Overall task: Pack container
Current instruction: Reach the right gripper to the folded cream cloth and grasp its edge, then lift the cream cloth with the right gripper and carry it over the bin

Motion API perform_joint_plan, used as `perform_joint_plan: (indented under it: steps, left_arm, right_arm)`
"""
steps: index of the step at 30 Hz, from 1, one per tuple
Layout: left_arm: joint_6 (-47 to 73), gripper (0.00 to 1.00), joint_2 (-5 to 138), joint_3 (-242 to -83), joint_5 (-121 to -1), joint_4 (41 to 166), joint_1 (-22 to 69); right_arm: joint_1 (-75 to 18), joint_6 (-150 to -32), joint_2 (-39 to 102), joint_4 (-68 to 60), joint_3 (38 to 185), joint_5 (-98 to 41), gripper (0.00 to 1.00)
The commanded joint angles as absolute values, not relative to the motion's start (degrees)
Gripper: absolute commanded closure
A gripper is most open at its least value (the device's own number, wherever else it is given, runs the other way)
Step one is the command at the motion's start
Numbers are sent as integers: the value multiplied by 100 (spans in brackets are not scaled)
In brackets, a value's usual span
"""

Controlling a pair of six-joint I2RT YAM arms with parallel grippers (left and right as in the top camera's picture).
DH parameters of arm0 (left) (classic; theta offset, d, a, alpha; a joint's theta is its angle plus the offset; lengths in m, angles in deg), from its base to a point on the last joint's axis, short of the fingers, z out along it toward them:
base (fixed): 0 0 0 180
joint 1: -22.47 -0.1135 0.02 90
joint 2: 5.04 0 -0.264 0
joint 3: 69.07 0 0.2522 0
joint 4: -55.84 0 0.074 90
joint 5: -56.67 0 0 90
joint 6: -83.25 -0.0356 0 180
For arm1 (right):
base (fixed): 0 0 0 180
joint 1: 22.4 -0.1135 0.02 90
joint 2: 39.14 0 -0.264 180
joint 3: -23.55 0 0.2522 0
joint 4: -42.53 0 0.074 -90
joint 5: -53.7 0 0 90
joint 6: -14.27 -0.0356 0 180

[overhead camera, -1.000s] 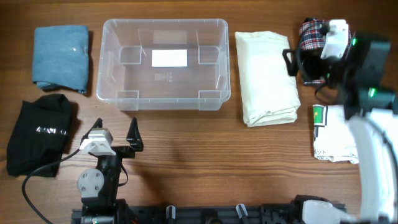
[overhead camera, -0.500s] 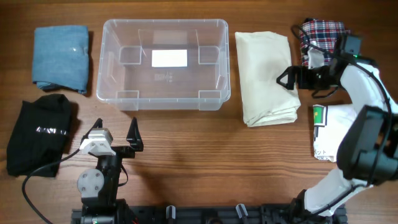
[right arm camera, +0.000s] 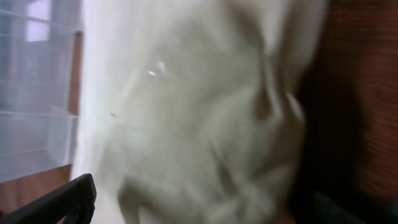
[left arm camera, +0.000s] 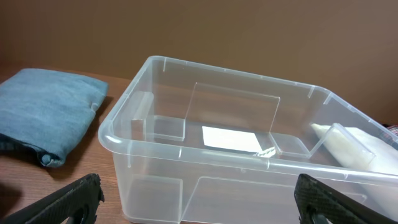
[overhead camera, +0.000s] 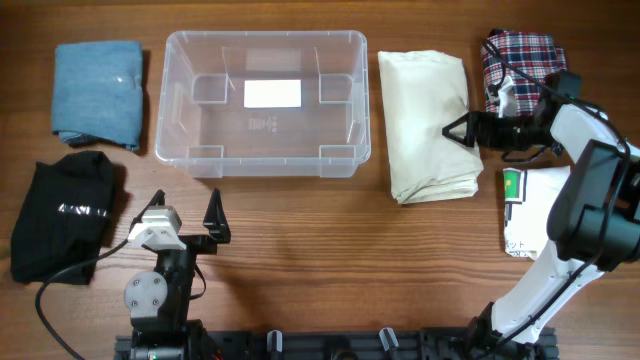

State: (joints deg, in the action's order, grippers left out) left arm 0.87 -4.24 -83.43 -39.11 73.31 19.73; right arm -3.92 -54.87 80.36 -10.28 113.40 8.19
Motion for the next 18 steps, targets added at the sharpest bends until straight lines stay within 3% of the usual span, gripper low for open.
perform_joint_plan:
  steps: [1, 4, 7, 9, 15, 16, 18]
  left_arm:
    - [117, 0, -466, -8315, -3861, 7357, 1942]
    - [117, 0, -466, -8315, -3861, 7357, 1942]
    - [117, 0, -466, -8315, -3861, 7357, 1942]
    - [117, 0, -466, -8315, -3861, 7357, 1942]
    - [117, 0, -466, -8315, -3858, 7357, 1942]
    - [117, 0, -466, -8315, -3861, 7357, 1942]
    - [115, 0, -466, -8315, -3861, 7357, 1942]
  right_arm:
    - [-444, -5345, 8519, -857, 11331, 1287, 0]
    - [-538, -5647, 8646, -482, 11331, 1525, 2]
    - [-693, -5682, 8703, -337, 11331, 1636, 12]
    - [-809, -5684, 8703, -241, 11331, 1704, 25]
    - [-903, -5710, 8696, -42, 11334, 2006, 75]
    - [-886, -5975, 8681, -27, 11334, 1754, 90]
    - [-859, -6818, 8556, -55, 11338, 904, 96]
